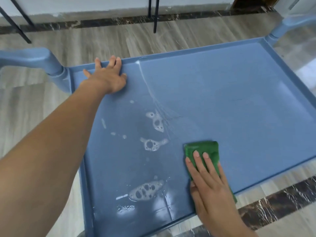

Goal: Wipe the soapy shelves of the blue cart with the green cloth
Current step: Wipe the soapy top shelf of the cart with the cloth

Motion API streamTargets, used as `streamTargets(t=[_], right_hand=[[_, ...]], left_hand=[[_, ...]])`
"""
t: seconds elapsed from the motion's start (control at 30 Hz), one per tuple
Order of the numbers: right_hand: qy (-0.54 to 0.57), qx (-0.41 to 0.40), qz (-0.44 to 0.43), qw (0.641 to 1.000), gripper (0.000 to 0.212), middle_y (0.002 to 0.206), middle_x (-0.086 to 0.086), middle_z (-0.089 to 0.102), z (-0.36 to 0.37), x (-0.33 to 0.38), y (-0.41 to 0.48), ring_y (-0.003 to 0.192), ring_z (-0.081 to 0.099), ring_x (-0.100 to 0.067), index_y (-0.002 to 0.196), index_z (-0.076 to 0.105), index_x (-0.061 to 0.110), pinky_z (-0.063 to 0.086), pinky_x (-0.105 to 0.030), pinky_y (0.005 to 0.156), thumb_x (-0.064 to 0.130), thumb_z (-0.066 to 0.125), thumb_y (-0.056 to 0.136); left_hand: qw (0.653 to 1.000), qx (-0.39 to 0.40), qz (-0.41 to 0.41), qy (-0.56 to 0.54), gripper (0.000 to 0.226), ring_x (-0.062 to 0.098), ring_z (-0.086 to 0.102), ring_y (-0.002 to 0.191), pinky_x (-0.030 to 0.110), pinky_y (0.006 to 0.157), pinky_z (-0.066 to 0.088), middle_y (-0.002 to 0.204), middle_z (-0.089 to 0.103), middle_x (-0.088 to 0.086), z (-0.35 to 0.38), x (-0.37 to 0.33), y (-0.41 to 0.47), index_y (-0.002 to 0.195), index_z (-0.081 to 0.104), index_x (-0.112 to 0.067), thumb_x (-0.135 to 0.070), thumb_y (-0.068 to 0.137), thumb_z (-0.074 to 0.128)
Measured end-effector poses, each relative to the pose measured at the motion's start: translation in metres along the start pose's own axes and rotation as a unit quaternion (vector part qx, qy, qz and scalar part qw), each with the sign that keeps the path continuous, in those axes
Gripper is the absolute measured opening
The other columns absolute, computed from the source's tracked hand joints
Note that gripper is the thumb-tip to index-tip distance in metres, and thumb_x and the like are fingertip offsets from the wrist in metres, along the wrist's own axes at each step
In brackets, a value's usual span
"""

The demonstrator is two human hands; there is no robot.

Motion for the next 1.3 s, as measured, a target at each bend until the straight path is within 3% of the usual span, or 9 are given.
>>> streamTargets(t=[0.1,0.33,0.47,0.57,0.7,0.87,0.93,1.2,1.3], right_hand=[[-0.011,-0.034,-0.023,0.999,0.062,0.153,-0.008,0.043,0.013,0.038,0.000,0.141,0.039,-0.037,0.142,0.052,0.013,0.032,-0.058,0.106,0.026,0.046,0.082],[-0.033,-0.100,-0.058,0.993,0.054,0.136,-0.004,0.061,0.047,0.115,0.003,0.126,0.058,-0.028,0.120,0.073,0.022,0.046,-0.054,0.093,0.025,0.053,0.070],[-0.017,-0.082,-0.053,0.995,0.052,0.131,-0.005,0.065,0.061,0.151,0.005,0.122,0.061,-0.026,0.116,0.075,0.026,0.053,-0.053,0.087,0.037,0.039,0.082],[0.002,-0.079,-0.068,0.995,0.054,0.128,-0.004,0.067,0.064,0.178,0.008,0.121,0.063,-0.023,0.120,0.065,0.025,0.056,-0.052,0.083,0.050,0.034,0.084],[0.039,-0.089,-0.069,0.993,0.055,0.119,0.001,0.072,0.061,0.199,0.015,0.114,0.067,-0.017,0.108,0.065,0.028,0.060,-0.055,0.074,0.056,0.057,0.061],[0.049,-0.093,-0.102,0.989,0.047,0.120,0.003,0.071,0.066,0.207,0.017,0.115,0.066,-0.014,0.098,0.081,0.030,0.060,-0.054,0.075,0.052,0.054,0.068],[0.053,-0.081,-0.121,0.988,0.043,0.121,0.005,0.070,0.067,0.201,0.017,0.116,0.065,-0.012,0.098,0.081,0.033,0.060,-0.053,0.076,0.048,0.062,0.062],[0.035,-0.093,-0.203,0.974,0.039,0.130,0.004,0.066,0.059,0.163,0.029,0.123,0.060,-0.014,0.114,0.075,0.034,0.058,-0.052,0.087,0.027,0.059,0.080],[0.009,-0.060,-0.231,0.971,0.045,0.140,-0.002,0.058,0.050,0.126,0.040,0.131,0.054,-0.020,0.127,0.068,0.028,0.054,-0.052,0.095,0.031,0.060,0.083]], left_hand=[[1.000,-0.006,0.005,0.000,0.067,0.035,-0.014,0.154,0.075,0.114,0.000,0.168,-0.010,-0.018,0.001,-0.001,0.000,0.160,-0.005,-0.034,-0.051,0.101,0.024],[1.000,-0.008,0.010,-0.004,0.067,0.036,-0.015,0.153,0.075,0.114,0.003,0.167,-0.010,-0.019,0.003,0.000,0.003,0.159,-0.005,-0.033,-0.051,0.101,0.023],[1.000,-0.008,0.011,-0.010,0.066,0.037,-0.014,0.153,0.075,0.114,0.003,0.167,-0.010,-0.018,0.001,0.001,0.004,0.159,-0.003,-0.032,-0.051,0.101,0.022],[1.000,0.002,0.010,-0.013,0.066,0.037,-0.015,0.153,0.075,0.114,0.002,0.168,-0.011,-0.017,0.000,0.002,0.005,0.160,-0.005,-0.031,-0.051,0.102,0.021],[1.000,0.007,0.011,-0.016,0.067,0.037,-0.015,0.153,0.074,0.115,0.002,0.168,-0.010,-0.017,-0.003,0.001,0.003,0.160,-0.005,-0.031,-0.050,0.102,0.022],[1.000,0.014,0.011,-0.022,0.067,0.036,-0.016,0.153,0.074,0.115,0.001,0.168,-0.010,-0.016,-0.006,0.001,0.000,0.160,-0.004,-0.031,-0.050,0.102,0.022],[0.999,0.016,0.014,-0.023,0.067,0.035,-0.016,0.153,0.074,0.115,0.001,0.168,-0.010,-0.016,-0.006,0.002,-0.001,0.160,-0.005,-0.031,-0.050,0.102,0.022],[0.999,0.024,0.029,-0.033,0.065,0.032,-0.017,0.154,0.075,0.115,0.001,0.167,-0.011,-0.018,-0.008,0.007,-0.001,0.160,-0.004,-0.032,-0.050,0.103,0.019],[0.999,0.018,0.031,-0.027,0.065,0.033,-0.017,0.154,0.074,0.115,0.002,0.167,-0.011,-0.018,-0.007,0.006,-0.001,0.160,-0.005,-0.032,-0.049,0.103,0.019]])
Point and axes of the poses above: each hand's wrist, its own y-axis towards the middle knuckle, its own z-axis out of the palm, x = y × z, the point moved 2 cm from there along y, towards the middle knuckle
